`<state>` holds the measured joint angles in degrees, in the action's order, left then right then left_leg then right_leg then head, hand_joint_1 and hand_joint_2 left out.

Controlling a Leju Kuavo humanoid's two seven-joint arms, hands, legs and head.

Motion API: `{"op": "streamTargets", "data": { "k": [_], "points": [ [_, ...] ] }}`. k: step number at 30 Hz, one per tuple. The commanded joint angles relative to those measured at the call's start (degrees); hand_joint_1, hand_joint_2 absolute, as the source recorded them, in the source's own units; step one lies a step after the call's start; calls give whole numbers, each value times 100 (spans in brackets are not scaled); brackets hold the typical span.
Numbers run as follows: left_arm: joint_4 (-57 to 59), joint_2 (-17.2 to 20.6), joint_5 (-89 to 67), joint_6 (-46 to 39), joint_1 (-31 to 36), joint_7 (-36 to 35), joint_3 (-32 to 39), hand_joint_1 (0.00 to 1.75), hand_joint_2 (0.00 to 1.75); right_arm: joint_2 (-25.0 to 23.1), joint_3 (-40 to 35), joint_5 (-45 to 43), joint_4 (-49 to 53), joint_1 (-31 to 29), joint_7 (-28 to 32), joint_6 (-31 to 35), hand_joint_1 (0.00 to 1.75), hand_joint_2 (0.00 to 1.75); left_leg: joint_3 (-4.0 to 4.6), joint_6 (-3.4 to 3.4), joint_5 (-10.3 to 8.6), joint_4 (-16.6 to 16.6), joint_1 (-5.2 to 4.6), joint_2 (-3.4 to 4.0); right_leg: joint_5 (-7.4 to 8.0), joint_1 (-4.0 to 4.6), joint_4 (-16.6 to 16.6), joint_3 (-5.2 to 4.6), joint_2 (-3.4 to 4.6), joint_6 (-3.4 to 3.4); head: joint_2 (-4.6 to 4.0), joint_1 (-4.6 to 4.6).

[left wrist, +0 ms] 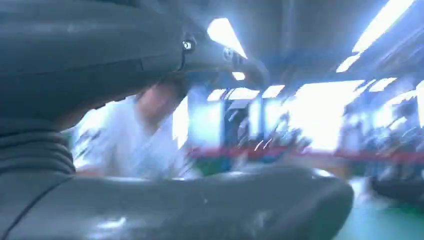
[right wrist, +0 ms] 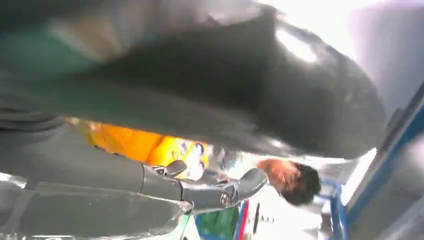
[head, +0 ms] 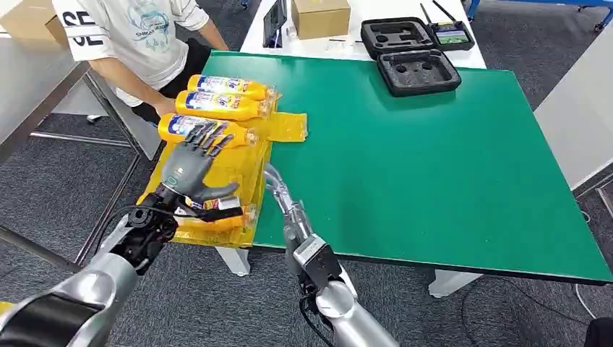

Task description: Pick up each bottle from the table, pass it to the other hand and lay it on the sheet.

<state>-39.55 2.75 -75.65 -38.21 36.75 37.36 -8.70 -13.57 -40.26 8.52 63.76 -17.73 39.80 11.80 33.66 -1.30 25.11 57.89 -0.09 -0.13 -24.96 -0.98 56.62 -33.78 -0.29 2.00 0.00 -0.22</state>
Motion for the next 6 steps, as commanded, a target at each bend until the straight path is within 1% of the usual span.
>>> {"op": "streamTargets", "data": {
  "k": [1, 2, 3, 4, 5, 6],
  "points": [
    [-2378, -714, -218, -179, -544, 264, 2320, 0, 0, -17, -275, -36, -695, -377, -47, -100, 0, 0, -5, 5, 6, 3, 11, 26, 3, 9, -5, 1, 27, -6, 0, 4],
    [-2789, -731, -57, -179, -633, 264, 2237, 0, 0, -22, -294, -35, -739, -388, -73, -103, 0, 0, -16, 9, 12, 4, 14, 46, 3, 13, -6, 10, 43, -11, 0, 0],
    [-2971, -751, 89, -179, -667, 264, 2193, 0, 0, -19, -313, -11, -761, -392, -78, -78, 0, 0, -9, 9, 8, 0, 11, 42, 5, 9, -5, 3, 38, -8, 0, 0],
    [-2829, -860, 1085, -179, -632, 264, 2192, 0, 0, -23, -280, -38, -762, -369, -52, -2, 0, 0, -12, 12, 11, 4, 16, 31, 0, 16, -5, 10, 27, -12, 0, 2],
    [-2640, -901, 1736, -179, -604, 264, 2109, 0, 0, -23, -240, -64, -746, -350, -27, 63, 0, 0, -4, 9, 4, 1, 11, 14, 0, 12, -5, 5, 11, -9, 0, 2],
    [-2640, -901, 1736, -179, -604, 264, 2109, 0, 0, -23, -240, -64, -746, -350, -27, 63, 0, 0, -7, 12, 8, 5, 18, 13, -2, 19, -6, 11, 10, -12, 0, -2]
  ]
}}
